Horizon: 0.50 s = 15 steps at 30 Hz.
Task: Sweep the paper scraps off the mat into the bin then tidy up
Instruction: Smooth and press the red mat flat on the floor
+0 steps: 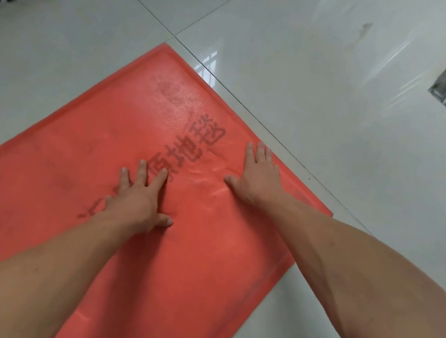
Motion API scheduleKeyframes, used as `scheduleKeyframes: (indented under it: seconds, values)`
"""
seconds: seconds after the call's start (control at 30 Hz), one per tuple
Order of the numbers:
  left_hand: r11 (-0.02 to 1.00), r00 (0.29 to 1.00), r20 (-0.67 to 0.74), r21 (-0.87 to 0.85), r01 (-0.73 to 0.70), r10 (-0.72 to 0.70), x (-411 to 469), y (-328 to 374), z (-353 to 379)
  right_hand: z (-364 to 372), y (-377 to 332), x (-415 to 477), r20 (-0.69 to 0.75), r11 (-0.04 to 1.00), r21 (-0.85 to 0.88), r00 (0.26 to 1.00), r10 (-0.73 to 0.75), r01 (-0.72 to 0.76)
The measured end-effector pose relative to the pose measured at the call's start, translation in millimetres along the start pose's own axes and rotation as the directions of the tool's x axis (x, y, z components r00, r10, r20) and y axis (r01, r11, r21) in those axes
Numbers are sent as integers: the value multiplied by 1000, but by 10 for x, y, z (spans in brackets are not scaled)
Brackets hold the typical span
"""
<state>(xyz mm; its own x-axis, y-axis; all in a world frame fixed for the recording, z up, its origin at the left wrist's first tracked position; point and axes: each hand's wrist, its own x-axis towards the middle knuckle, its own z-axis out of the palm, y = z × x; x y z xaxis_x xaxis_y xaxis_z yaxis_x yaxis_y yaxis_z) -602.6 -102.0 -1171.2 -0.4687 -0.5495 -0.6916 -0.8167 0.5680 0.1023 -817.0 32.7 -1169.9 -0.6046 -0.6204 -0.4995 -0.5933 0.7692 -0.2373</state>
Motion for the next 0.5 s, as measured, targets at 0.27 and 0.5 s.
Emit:
scheduleKeyframes:
  seconds: [0.27, 0.5]
  values:
    - [998, 999, -32, 54, 26, -25, 98, -57, 59, 236, 583, -692, -35, 992, -5, 992, 125, -125]
    - [993, 999, -3, 106, 53, -53, 88, 26, -3, 319, 959, -1031, -4, 954, 20, 954, 299, -299]
